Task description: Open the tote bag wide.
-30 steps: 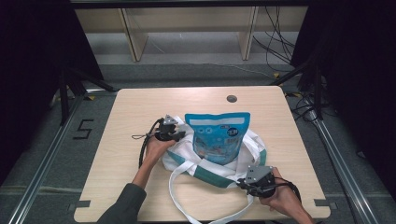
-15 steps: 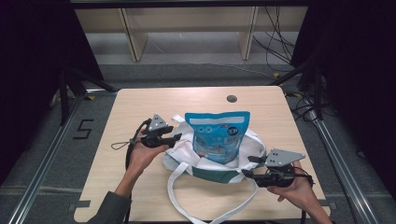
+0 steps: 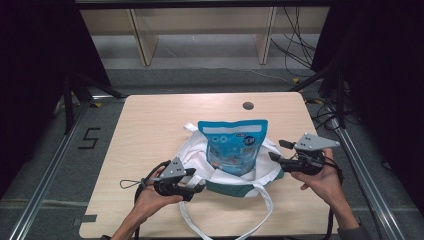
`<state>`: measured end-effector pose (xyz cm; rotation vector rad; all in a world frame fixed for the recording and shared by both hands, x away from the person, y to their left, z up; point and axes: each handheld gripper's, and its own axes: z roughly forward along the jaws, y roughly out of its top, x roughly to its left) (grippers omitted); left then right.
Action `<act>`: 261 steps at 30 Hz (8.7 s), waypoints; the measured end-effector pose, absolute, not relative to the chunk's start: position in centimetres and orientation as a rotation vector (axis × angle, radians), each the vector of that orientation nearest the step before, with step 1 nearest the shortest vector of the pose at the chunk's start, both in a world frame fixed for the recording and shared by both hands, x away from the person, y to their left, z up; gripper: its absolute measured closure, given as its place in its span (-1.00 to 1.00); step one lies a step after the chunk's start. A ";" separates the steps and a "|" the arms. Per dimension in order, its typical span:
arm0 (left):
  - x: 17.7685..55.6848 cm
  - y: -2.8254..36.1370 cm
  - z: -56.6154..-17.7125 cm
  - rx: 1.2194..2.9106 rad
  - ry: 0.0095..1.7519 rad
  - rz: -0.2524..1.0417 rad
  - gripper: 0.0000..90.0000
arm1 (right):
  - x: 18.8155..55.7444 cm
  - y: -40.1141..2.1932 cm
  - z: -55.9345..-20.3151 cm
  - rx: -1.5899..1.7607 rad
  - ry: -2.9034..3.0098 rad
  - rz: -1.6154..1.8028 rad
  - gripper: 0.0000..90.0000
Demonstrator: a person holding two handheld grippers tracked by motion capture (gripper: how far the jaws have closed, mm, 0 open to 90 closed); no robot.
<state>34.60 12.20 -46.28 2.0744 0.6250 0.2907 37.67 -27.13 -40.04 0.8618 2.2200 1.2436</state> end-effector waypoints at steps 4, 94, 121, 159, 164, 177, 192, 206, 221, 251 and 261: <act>34.9 11.6 -47.3 2.130 0.582 0.331 -0.19 | 40.4 -26.5 -40.8 0.881 2.275 1.185 0.04; 43.2 15.1 -46.5 2.074 0.931 0.551 0.33 | 42.5 -26.4 -43.3 0.816 2.257 1.011 0.91; 44.5 14.1 -48.0 2.013 0.955 0.568 0.37 | 46.1 -27.9 -46.7 1.056 2.225 1.014 0.47; 37.4 11.1 -51.4 2.213 0.793 0.409 0.84 | 37.1 -22.9 -48.6 0.730 2.557 0.915 0.94; 37.9 11.0 -51.5 2.199 0.814 0.416 0.84 | 37.8 -22.8 -48.8 0.747 2.551 0.928 0.93; 39.2 11.0 -51.7 2.167 0.835 0.456 0.83 | 39.8 -22.5 -48.9 0.763 2.519 0.925 0.92; 42.1 11.4 -52.0 2.110 0.929 0.482 0.78 | 43.2 -21.4 -49.0 0.816 2.483 0.897 0.92; 44.2 11.8 -51.9 2.100 0.966 0.494 0.76 | 46.0 -20.1 -49.7 0.849 2.441 0.827 0.95; 45.5 12.0 -51.9 2.086 0.994 0.516 0.74 | 47.6 -19.9 -50.0 0.858 2.401 0.861 0.95; 42.7 13.8 -47.7 1.976 1.004 0.478 -0.11 | 44.5 -22.3 -45.0 0.988 2.268 1.178 0.11; 40.2 13.6 -46.4 1.973 0.945 0.469 -0.27 | 42.8 -22.2 -44.1 0.971 2.267 1.191 -0.06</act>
